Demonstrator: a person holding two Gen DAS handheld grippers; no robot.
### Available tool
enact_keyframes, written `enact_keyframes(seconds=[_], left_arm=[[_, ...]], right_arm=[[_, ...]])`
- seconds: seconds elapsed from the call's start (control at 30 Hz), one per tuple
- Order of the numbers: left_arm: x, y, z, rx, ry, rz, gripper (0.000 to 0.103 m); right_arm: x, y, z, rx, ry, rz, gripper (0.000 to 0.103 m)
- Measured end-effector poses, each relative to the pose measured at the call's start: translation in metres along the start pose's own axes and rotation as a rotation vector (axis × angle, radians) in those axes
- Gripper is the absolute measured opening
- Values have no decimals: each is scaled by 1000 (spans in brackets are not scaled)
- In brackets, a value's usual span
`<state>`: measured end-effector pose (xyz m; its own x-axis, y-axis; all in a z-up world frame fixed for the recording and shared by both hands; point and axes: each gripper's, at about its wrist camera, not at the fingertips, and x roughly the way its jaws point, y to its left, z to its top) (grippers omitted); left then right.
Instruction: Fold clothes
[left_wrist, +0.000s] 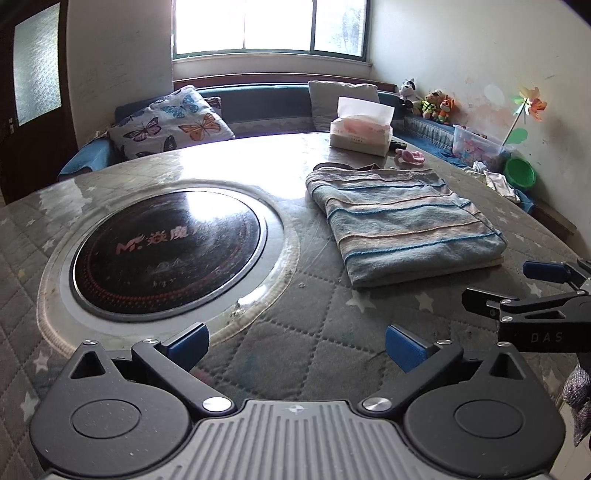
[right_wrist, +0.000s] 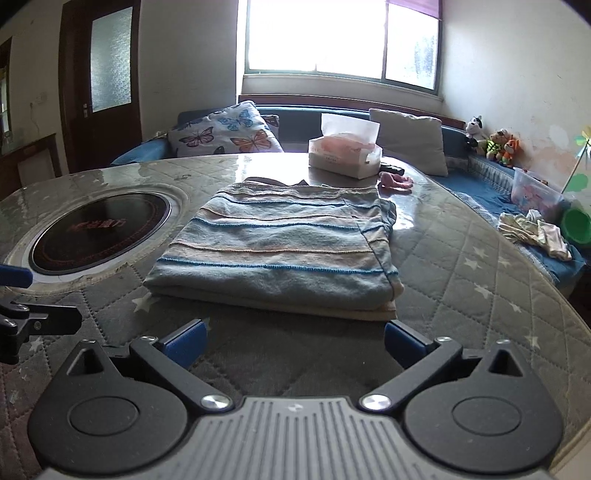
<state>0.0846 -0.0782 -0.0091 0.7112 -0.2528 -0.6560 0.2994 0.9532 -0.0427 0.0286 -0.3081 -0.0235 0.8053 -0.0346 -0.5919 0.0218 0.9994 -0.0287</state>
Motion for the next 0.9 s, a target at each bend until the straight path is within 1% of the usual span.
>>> enact_keyframes(seconds=[0.2, 0.9], left_arm=[[-7, -1, -9, -14, 9, 3, 103], [-22, -8, -25, 1, 16, 4, 103]], right_arm=[[-5, 4, -4, 26, 3, 0, 103], [-21, 15, -15, 74, 12, -1, 103]])
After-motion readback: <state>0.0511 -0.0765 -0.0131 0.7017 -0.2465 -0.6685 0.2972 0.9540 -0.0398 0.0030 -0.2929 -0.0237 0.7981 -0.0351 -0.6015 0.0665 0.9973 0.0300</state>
